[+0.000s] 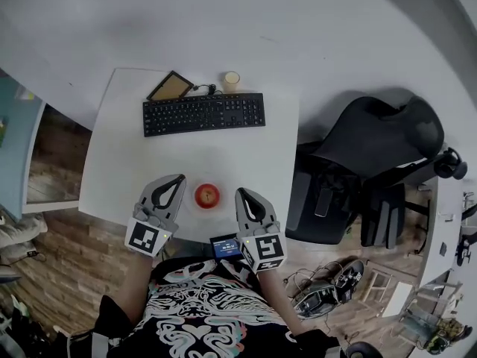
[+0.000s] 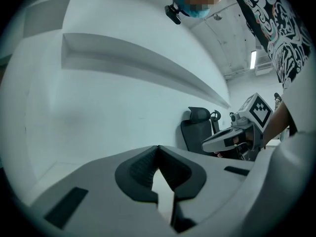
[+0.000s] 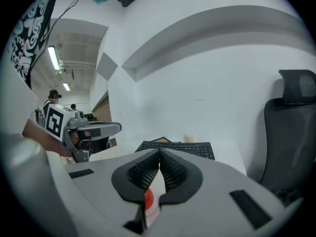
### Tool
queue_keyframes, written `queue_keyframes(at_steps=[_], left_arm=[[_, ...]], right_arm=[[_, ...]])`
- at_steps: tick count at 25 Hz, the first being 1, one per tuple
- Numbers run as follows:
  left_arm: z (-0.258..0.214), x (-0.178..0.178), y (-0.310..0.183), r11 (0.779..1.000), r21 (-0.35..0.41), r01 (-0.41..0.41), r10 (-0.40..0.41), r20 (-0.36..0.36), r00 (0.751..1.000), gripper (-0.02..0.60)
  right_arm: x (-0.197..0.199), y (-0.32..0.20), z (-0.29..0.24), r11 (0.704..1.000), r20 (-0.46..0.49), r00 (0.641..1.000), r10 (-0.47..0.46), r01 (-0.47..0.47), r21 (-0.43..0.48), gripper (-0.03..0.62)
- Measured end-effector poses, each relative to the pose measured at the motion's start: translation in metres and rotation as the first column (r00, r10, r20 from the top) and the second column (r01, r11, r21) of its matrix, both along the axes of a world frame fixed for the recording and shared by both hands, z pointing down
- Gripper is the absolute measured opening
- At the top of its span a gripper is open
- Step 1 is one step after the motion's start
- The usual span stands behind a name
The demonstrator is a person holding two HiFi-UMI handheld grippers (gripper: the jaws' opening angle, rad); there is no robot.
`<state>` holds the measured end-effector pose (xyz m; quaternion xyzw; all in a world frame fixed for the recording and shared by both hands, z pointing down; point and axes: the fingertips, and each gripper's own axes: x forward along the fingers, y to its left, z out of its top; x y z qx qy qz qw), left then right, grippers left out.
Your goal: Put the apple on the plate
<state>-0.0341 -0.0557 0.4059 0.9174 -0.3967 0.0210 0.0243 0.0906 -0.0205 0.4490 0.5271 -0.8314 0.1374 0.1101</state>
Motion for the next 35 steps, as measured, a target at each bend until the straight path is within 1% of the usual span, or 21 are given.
queue_keyframes(at_steps=[3, 8, 10, 14, 15, 17, 20, 26, 35], left_arm=[[-0.012, -0.007, -0.001, 1.000, 0.015, 0.018, -0.017, -0.005, 1.000, 0.014], [-0.020, -0.015, 0.000, 0.998, 0.037, 0.041, -0.042, 0.003, 0.999, 0.014], [-0.022, -0.017, 0.001, 0.998, 0.045, 0.048, -0.048, 0.002, 0.999, 0.014], [-0.019, -0.024, 0.001, 0.997, 0.040, 0.067, -0.068, 0.031, 0.997, 0.014], [-0.019, -0.025, 0.000, 0.997, 0.036, 0.074, -0.075, 0.027, 0.997, 0.014], [-0.013, -0.029, -0.001, 0.996, 0.023, 0.083, -0.083, 0.034, 0.996, 0.014], [-0.003, -0.035, -0.001, 0.997, 0.002, 0.081, -0.081, 0.080, 0.994, 0.014], [-0.004, -0.037, 0.002, 0.998, 0.010, 0.066, -0.066, 0.062, 0.996, 0.014], [-0.002, -0.041, 0.002, 0.997, 0.007, 0.077, -0.077, 0.088, 0.993, 0.014]], right_arm=[[0.000, 0.000, -0.010, 1.000, -0.006, 1.000, 0.007, -0.007, 0.018, 0.028], [0.011, -0.002, -0.023, 0.998, 0.013, 0.999, 0.052, -0.052, 0.038, 0.028], [0.012, -0.002, -0.029, 0.997, -0.008, 0.999, 0.050, -0.049, 0.056, 0.028], [0.015, -0.004, -0.039, 0.994, -0.017, 0.998, 0.065, -0.063, 0.086, 0.028], [0.016, -0.004, -0.040, 0.994, -0.015, 0.998, 0.068, -0.067, 0.090, 0.028], [0.015, -0.005, -0.039, 0.993, -0.016, 0.997, 0.069, -0.067, 0.092, 0.028], [0.011, -0.006, -0.037, 0.994, -0.026, 0.998, 0.056, -0.054, 0.091, 0.028], [0.005, -0.006, -0.036, 0.995, -0.017, 0.999, 0.050, -0.049, 0.082, 0.028], [0.003, -0.005, -0.037, 0.996, -0.011, 0.999, 0.051, -0.050, 0.079, 0.028]])
